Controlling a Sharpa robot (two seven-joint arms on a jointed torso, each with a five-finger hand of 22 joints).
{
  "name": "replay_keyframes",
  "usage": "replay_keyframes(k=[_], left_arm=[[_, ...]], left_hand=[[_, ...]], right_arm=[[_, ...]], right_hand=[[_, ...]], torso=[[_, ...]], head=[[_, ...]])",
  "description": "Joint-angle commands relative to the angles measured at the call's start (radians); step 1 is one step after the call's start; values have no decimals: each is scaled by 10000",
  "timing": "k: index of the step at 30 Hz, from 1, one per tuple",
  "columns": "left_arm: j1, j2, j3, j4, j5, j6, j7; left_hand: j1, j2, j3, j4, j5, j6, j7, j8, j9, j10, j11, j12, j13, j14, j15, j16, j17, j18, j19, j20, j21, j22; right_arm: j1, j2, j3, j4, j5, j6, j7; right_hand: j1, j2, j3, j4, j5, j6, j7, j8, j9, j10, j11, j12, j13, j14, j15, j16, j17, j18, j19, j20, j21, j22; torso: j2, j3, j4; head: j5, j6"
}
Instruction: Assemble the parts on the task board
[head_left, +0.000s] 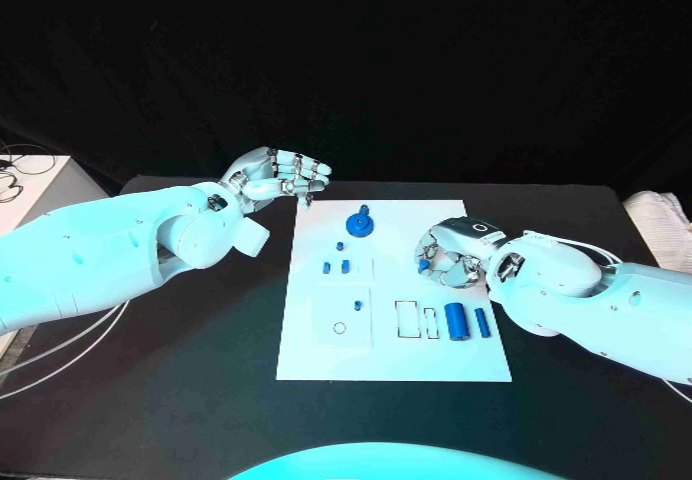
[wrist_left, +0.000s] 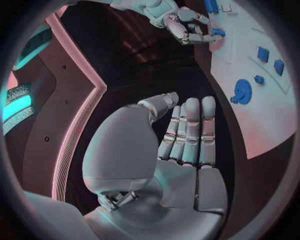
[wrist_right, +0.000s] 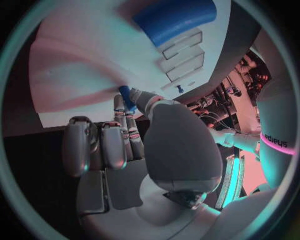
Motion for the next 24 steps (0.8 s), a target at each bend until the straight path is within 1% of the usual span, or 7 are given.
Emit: replay_keyframes(k=[1,5,8,10,12,15,24], left_arm=[[6,8,9,29,50,158,32],[7,10,9,25,50,161,27],[7,8,9,23,50,163,23],[7,5,9,20,48,163,21],[7,4,9,12,48,160,21],[7,3,9,-5,47,157,21],[6,36,8,-116,46,139,23]], left_hand=[[-54,60,-55,-21,36,-94,9,20,-8,-39,-1,36,8,-45,43,69,11,156,38,62,-35,-9],[-54,60,-55,-21,36,-94,9,20,-8,-39,-1,36,8,-45,43,69,11,156,38,62,-35,-9],[-49,61,-54,-27,37,-96,8,25,-8,-44,-1,44,10,-46,42,70,11,157,39,61,-36,-10],[-49,61,-54,-27,37,-96,8,25,-8,-44,-1,44,10,-46,42,70,11,157,39,61,-36,-10],[-49,61,-54,-27,37,-96,8,25,-8,-44,-1,44,10,-46,42,70,11,157,39,61,-36,-10],[-49,61,-54,-27,37,-96,8,25,-8,-44,-1,44,10,-46,42,70,11,157,39,61,-36,-10],[-37,62,-49,-38,40,-97,7,32,-8,-50,-3,55,12,-49,40,72,10,158,42,60,-36,-10]], right_arm=[[-27,66,-7,9,-13,-267,-238],[-41,88,-7,26,236,-436,-459],[-45,62,-7,68,487,-562,-537],[-48,1,-6,149,709,-704,-579],[-48,-64,-5,229,937,-815,-587],[-38,-169,5,363,1184,-993,-575],[149,-526,129,866,1965,-1250,-514]], right_hand=[[-108,25,63,18,-33,97,15,44,23,123,-11,-69,9,284,-70,50,12,-195,136,-20,35,701],[-83,114,165,-7,2,206,-30,107,71,259,-56,-132,26,294,-110,75,57,-207,161,-41,97,758],[12,224,300,-117,63,333,-71,191,141,419,-106,-216,51,306,-165,105,107,-225,195,-64,181,833],[94,359,448,-219,72,442,-107,272,211,560,-151,-282,78,302,-212,106,99,-232,209,-78,217,870],[96,405,515,-295,145,488,-122,327,274,657,-169,-346,100,299,-232,105,93,-245,231,-92,276,923],[102,493,585,-383,233,533,-135,400,359,777,-192,-408,129,296,-259,105,90,-268,271,-108,380,1010],[-19,463,571,-433,275,509,-133,447,450,848,-190,-515,153,290,-259,97,68,-268,270,-117,383,1022]], torso=[[1,4,3],[1,1,9],[-6,1,1],[-1,4,3],[-2,9,1],[-16,5,-9],[-41,1,2]], head=[[-3,6],[-11,9],[-12,10],[-9,16],[-7,33],[-17,43],[-63,104]])
